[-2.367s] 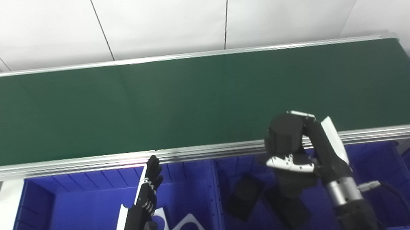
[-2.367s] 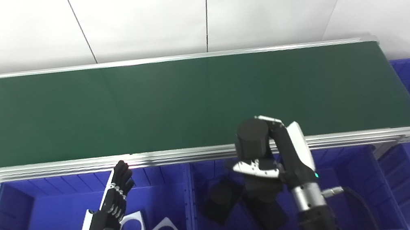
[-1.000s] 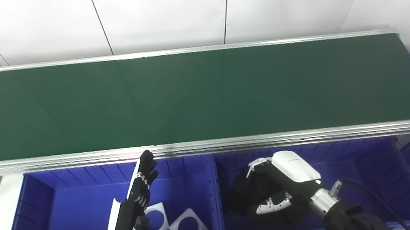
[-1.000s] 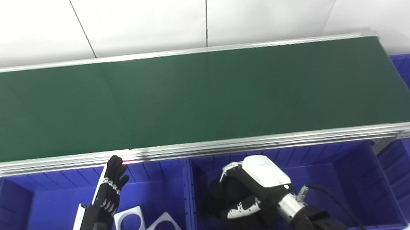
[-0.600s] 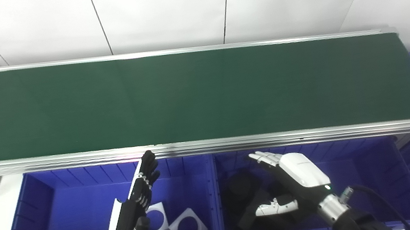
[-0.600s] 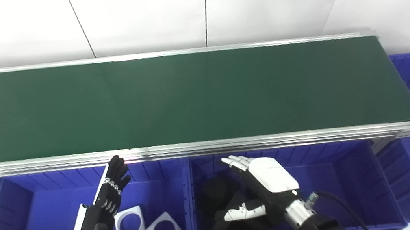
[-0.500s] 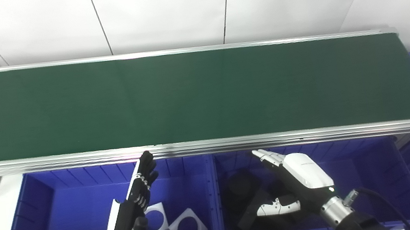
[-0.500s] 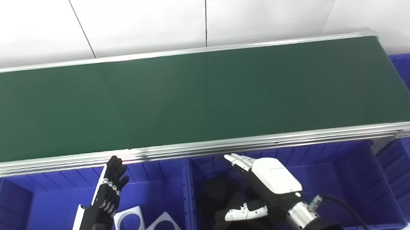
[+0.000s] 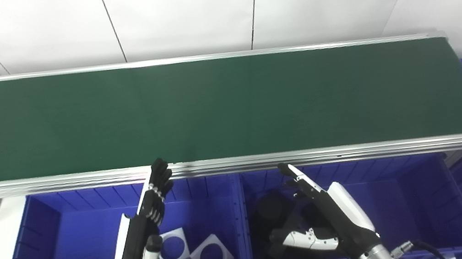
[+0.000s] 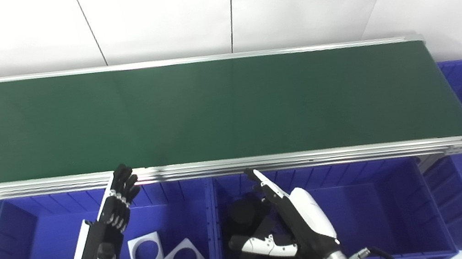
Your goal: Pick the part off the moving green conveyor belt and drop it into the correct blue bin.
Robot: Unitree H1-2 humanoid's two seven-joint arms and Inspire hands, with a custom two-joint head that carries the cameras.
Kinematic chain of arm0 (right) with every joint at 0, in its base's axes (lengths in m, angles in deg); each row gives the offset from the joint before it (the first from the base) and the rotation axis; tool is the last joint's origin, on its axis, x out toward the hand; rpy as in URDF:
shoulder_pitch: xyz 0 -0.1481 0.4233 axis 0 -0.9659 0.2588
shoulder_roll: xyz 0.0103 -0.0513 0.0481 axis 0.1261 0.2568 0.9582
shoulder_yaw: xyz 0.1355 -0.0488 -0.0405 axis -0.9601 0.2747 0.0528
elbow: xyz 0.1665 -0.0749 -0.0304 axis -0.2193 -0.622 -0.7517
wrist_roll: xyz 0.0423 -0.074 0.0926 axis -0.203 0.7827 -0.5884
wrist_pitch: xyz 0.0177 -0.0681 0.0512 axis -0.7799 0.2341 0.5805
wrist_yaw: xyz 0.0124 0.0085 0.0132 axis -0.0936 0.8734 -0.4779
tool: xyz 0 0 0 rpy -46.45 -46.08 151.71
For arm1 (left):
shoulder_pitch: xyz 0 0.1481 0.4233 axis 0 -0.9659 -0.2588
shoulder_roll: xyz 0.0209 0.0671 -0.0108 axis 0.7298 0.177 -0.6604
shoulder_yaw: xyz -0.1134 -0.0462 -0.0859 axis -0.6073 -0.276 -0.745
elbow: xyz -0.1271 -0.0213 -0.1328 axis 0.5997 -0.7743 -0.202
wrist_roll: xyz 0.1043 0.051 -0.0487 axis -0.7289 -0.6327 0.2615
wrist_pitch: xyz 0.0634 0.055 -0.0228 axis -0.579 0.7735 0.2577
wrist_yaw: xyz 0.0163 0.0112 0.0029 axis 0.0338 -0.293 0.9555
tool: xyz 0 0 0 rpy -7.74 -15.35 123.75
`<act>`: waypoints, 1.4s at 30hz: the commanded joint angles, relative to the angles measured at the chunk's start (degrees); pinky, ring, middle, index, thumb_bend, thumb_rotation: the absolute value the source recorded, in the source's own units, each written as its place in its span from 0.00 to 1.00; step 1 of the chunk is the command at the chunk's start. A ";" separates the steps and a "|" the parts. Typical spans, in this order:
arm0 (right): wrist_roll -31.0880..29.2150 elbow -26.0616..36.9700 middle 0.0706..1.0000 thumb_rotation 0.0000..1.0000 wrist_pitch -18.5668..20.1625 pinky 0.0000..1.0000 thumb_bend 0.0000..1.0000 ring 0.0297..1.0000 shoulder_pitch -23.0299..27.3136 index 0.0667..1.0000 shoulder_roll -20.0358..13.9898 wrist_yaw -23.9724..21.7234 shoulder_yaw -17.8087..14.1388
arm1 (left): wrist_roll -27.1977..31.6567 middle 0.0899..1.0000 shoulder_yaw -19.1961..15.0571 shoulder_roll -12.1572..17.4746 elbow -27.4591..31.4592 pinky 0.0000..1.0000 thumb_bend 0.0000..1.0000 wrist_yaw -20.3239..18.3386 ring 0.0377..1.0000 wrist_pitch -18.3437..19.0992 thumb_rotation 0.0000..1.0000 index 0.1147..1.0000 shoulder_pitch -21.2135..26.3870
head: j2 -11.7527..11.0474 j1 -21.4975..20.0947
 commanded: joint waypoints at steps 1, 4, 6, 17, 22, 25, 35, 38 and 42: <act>-2.79 1.86 0.95 0.74 -2.26 0.83 0.80 0.91 -0.62 0.98 1.24 1.37 -0.13 | -0.53 0.99 -0.31 -0.08 0.43 0.96 0.82 -0.15 0.96 -1.11 1.00 0.99 1.64 | -0.07 0.06; -6.88 0.08 0.96 0.79 -2.97 0.87 0.81 0.92 -0.91 1.00 3.81 2.07 -0.04 | -1.57 0.99 -0.45 -0.11 -1.24 0.97 0.82 -0.06 0.97 -1.43 1.00 0.99 2.62 | 0.02 -0.11; -8.72 -1.12 0.96 0.86 -3.39 0.88 0.78 0.92 -0.83 1.00 4.77 2.50 0.01 | -2.62 0.99 -0.52 0.07 -2.17 0.96 0.83 0.15 0.97 -1.79 1.00 0.99 2.73 | -0.06 -0.17; -20.34 -7.09 0.99 0.90 -7.48 0.96 0.80 0.97 0.66 1.00 6.89 2.02 -2.06 | -3.00 0.98 -1.02 -0.02 -4.36 0.95 0.83 0.94 0.96 -1.98 1.00 0.98 2.43 | -1.25 -0.22; -21.55 -8.85 0.98 0.92 -11.19 1.00 0.83 0.97 0.52 1.00 9.37 4.35 -3.05 | -3.03 0.98 -1.04 0.06 -4.66 0.95 0.82 1.00 0.97 -1.96 1.00 0.98 2.44 | -1.37 0.12; -21.50 -9.45 0.99 0.91 -11.89 1.00 0.83 0.98 0.32 1.00 10.07 4.77 -2.90 | -3.14 0.98 -1.04 0.26 -4.74 0.95 0.83 0.93 0.97 -1.96 1.00 0.98 2.50 | -1.57 -0.11; -27.63 -13.33 1.00 0.92 -18.17 1.00 0.82 1.00 1.41 1.00 10.20 3.36 -3.58 | -4.50 0.98 -0.84 0.54 -4.78 0.94 0.83 1.81 0.96 -1.99 1.00 0.98 2.62 | -1.87 -0.14; -27.74 -12.43 1.00 0.95 -17.57 1.00 0.92 1.00 0.96 1.00 10.47 3.80 -3.70 | -4.76 0.98 -0.68 0.76 -4.80 0.95 0.83 1.74 0.97 -1.98 1.00 0.98 2.63 | -1.93 -0.34; -27.20 -12.03 1.00 0.96 -19.62 1.00 0.98 0.99 0.30 1.00 11.42 4.77 -3.97 | -4.65 0.98 -0.52 1.00 -5.05 0.96 0.83 1.56 0.98 -1.98 1.00 0.98 2.69 | -2.06 -0.22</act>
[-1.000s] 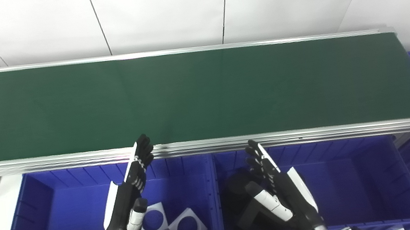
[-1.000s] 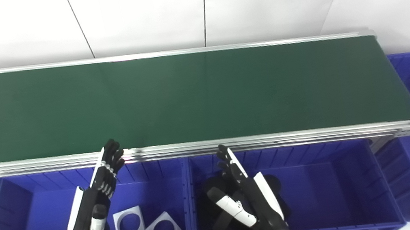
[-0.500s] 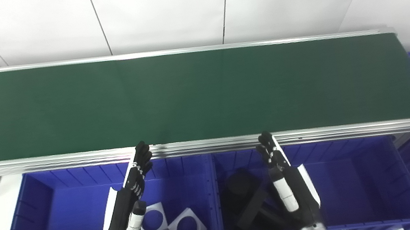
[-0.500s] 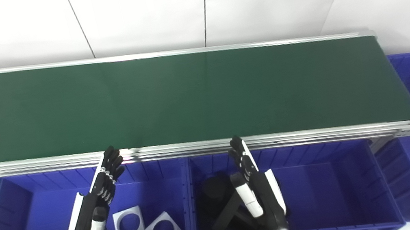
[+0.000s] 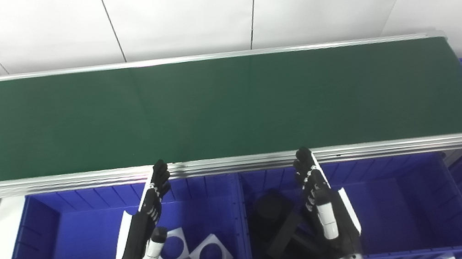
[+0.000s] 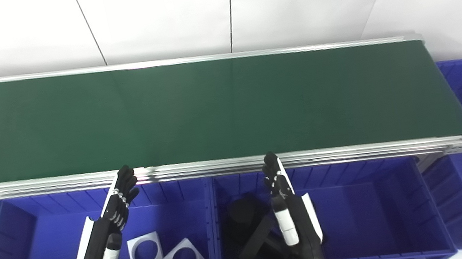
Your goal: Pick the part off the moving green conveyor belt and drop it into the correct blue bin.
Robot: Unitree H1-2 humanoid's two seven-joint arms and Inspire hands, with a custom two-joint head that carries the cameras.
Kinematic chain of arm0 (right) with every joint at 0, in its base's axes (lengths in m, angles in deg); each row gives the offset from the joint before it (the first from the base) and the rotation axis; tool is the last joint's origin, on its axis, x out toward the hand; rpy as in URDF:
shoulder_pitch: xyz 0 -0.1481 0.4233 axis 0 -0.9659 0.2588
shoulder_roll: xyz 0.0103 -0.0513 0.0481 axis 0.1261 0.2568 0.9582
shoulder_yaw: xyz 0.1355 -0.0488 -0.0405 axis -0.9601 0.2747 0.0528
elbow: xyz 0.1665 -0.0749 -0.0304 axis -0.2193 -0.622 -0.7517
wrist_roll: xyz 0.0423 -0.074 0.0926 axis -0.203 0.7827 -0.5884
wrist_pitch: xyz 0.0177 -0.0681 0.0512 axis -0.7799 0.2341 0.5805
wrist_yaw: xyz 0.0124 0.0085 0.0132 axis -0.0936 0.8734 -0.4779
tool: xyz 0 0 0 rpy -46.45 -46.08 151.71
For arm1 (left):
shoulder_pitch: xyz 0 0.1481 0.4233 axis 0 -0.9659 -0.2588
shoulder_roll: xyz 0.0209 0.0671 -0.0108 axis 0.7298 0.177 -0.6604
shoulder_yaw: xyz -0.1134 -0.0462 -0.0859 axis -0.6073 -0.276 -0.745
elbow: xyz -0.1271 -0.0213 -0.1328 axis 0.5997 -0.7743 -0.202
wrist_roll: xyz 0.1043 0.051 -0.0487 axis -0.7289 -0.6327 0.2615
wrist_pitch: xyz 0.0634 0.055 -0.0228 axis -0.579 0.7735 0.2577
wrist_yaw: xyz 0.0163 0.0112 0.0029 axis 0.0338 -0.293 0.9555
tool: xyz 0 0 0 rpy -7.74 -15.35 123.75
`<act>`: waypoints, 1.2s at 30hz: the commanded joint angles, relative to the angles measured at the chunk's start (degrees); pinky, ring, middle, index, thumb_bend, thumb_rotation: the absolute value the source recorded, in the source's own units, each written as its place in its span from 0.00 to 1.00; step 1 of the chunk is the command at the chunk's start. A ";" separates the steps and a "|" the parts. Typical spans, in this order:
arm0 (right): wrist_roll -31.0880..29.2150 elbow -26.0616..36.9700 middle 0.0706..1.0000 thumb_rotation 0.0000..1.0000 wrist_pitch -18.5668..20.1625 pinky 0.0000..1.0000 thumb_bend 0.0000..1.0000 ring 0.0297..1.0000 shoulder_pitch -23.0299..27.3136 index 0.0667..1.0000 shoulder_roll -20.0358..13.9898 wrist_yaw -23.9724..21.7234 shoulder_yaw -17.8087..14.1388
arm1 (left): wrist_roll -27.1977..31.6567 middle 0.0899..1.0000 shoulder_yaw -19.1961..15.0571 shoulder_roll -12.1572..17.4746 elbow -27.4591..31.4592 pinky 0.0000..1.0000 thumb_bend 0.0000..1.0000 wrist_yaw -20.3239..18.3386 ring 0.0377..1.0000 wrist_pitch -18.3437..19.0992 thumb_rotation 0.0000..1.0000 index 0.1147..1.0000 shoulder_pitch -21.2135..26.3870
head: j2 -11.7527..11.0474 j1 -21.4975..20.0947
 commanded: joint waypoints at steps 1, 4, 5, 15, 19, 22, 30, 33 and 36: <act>0.11 2.32 0.99 0.96 -4.88 1.00 0.98 0.98 -0.41 1.00 1.58 0.21 0.07 | -0.17 0.98 0.28 0.32 0.78 0.96 0.83 0.46 0.98 -1.95 1.00 0.98 0.66 | 0.05 0.05; 0.78 2.34 1.00 0.96 -5.64 0.99 0.96 0.98 -0.64 1.00 2.20 0.42 0.38 | -0.57 0.98 0.32 0.22 0.77 0.95 0.83 0.90 0.97 -1.96 1.00 0.97 0.76 | 0.14 -0.05; 0.60 2.30 1.00 0.96 -5.42 1.00 0.95 0.99 -0.62 1.00 2.19 0.16 0.55 | -0.64 0.98 0.35 0.20 0.72 0.94 0.83 1.00 0.97 -1.97 1.00 0.98 0.78 | 0.12 -0.13; -2.37 -2.79 1.00 0.87 -8.63 1.00 0.83 1.00 1.88 1.00 0.76 -2.38 0.32 | -0.45 0.98 1.06 -0.14 0.05 0.94 0.82 2.03 0.96 -1.99 1.00 0.97 0.97 | -0.47 0.32; -1.05 -3.44 1.00 0.88 -9.31 1.00 0.84 1.00 2.08 1.00 0.29 -2.08 0.09 | -0.54 0.98 1.46 0.18 -0.05 0.95 0.83 2.30 0.97 -2.00 1.00 0.98 1.07 | -0.70 0.30; -0.33 -3.42 1.00 0.89 -9.16 1.00 0.84 0.99 2.03 1.00 0.07 -1.84 0.00 | -0.45 0.98 1.68 0.30 -0.23 0.95 0.84 2.55 0.97 -2.00 1.00 0.98 1.15 | -0.82 0.43; -0.53 -3.53 1.00 0.87 -8.05 1.00 0.85 0.99 2.32 1.00 -0.15 -1.82 -0.03 | -0.36 0.99 2.12 0.78 -0.76 0.95 0.83 2.85 0.97 -2.00 1.00 0.98 1.46 | -1.15 0.75; 0.07 -3.37 0.99 0.87 -6.97 1.00 0.88 0.99 2.36 1.00 -0.20 -1.67 0.03 | -0.16 0.99 2.29 0.93 -1.06 0.94 0.83 3.01 0.97 -2.00 1.00 0.98 1.66 | -1.38 0.79; 0.58 -3.07 0.98 0.86 -6.23 1.00 0.88 0.98 2.26 1.00 -0.17 -1.55 0.11 | -0.33 0.99 2.38 0.95 -1.22 0.94 0.83 3.42 0.97 -2.00 1.00 0.98 1.70 | -1.41 0.82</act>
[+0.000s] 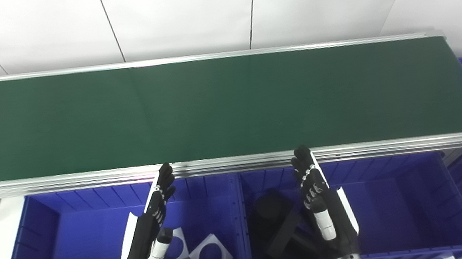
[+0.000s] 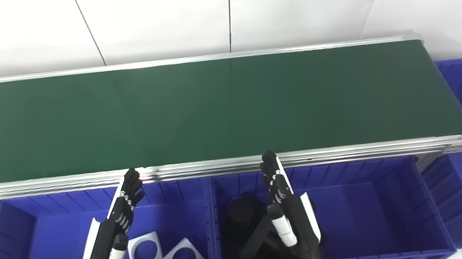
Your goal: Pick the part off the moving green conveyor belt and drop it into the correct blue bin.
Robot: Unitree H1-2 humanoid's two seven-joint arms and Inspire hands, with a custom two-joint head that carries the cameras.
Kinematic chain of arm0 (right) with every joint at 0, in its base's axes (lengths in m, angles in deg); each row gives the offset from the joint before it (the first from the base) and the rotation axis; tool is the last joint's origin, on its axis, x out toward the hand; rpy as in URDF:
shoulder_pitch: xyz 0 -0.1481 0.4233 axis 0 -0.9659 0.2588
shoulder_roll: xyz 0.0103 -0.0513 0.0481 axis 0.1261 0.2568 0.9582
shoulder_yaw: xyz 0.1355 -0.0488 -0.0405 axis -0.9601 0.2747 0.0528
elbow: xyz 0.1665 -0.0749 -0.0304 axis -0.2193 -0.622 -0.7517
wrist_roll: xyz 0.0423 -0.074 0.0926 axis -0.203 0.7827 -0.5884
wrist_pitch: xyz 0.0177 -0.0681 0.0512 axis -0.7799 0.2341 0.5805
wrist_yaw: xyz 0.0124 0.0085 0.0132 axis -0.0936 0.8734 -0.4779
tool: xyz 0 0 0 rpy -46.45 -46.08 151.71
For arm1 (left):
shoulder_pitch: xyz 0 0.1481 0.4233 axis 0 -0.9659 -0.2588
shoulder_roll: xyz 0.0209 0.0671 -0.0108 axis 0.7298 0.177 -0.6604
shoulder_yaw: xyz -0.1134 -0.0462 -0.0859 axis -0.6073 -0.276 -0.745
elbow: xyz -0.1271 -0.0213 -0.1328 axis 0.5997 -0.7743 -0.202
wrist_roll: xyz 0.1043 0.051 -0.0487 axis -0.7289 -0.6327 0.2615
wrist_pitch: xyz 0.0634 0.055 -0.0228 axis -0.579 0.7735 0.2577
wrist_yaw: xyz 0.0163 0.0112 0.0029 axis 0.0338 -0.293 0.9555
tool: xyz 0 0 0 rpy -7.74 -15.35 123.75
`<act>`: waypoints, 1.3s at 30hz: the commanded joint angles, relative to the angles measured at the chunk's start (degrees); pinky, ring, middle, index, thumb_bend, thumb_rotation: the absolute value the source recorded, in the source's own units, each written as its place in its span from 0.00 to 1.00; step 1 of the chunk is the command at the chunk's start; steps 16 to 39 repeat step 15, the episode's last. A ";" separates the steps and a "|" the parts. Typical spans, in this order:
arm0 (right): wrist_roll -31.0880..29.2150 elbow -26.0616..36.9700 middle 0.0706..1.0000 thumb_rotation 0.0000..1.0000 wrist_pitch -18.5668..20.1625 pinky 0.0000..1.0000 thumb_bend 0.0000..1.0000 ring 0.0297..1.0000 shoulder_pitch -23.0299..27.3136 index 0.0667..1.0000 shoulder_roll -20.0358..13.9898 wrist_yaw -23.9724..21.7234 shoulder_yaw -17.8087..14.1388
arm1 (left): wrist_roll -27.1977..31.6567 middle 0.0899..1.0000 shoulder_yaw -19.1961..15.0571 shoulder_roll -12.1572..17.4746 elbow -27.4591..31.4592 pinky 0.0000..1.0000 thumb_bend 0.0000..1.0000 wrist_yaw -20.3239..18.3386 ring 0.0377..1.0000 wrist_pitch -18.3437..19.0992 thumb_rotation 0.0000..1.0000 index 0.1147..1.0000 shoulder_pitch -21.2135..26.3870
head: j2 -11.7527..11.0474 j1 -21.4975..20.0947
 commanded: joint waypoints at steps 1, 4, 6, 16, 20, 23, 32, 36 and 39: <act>1.27 1.58 0.98 0.87 -0.10 1.00 0.88 0.97 0.23 1.00 0.28 -0.17 0.04 | -0.20 0.99 0.19 0.00 0.73 0.95 0.83 0.76 0.97 -2.00 1.00 0.98 0.86 | 0.03 0.05; 2.24 1.56 0.97 0.88 0.01 1.00 0.88 0.97 0.20 1.00 0.18 -0.03 0.02 | 0.18 0.99 0.42 0.28 0.76 0.95 0.83 0.55 0.98 -2.00 1.00 0.98 0.97 | 0.04 0.06; 2.32 1.48 0.97 0.87 -0.21 1.00 0.88 0.98 0.21 1.00 0.23 -0.08 0.03 | 0.12 0.99 0.49 0.39 0.76 0.95 0.83 0.73 0.97 -2.00 1.00 0.98 1.00 | 0.07 0.04; 2.95 1.14 0.98 0.88 -0.54 1.00 0.85 0.98 0.51 1.00 0.19 -0.12 0.01 | -0.25 0.99 0.50 0.39 1.11 0.95 0.84 1.06 0.98 -2.00 1.00 0.98 0.80 | 0.09 0.05; 2.95 1.14 0.98 0.88 -0.54 1.00 0.85 0.98 0.51 1.00 0.19 -0.12 0.01 | -0.25 0.99 0.50 0.39 1.11 0.95 0.84 1.06 0.98 -2.00 1.00 0.98 0.80 | 0.09 0.05; 2.95 1.14 0.98 0.88 -0.54 1.00 0.85 0.98 0.51 1.00 0.19 -0.12 0.01 | -0.25 0.99 0.50 0.39 1.11 0.95 0.84 1.06 0.98 -2.00 1.00 0.98 0.80 | 0.09 0.05; 2.95 1.14 0.98 0.88 -0.54 1.00 0.85 0.98 0.51 1.00 0.19 -0.12 0.01 | -0.25 0.99 0.50 0.39 1.11 0.95 0.84 1.06 0.98 -2.00 1.00 0.98 0.80 | 0.09 0.05; 2.95 1.14 0.98 0.88 -0.54 1.00 0.85 0.98 0.51 1.00 0.19 -0.12 0.01 | -0.25 0.99 0.50 0.39 1.11 0.95 0.84 1.06 0.98 -2.00 1.00 0.98 0.80 | 0.09 0.05; 2.95 1.14 0.98 0.88 -0.54 1.00 0.85 0.98 0.51 1.00 0.19 -0.12 0.01 | -0.25 0.99 0.50 0.39 1.11 0.95 0.84 1.06 0.98 -2.00 1.00 0.98 0.80 | 0.09 0.05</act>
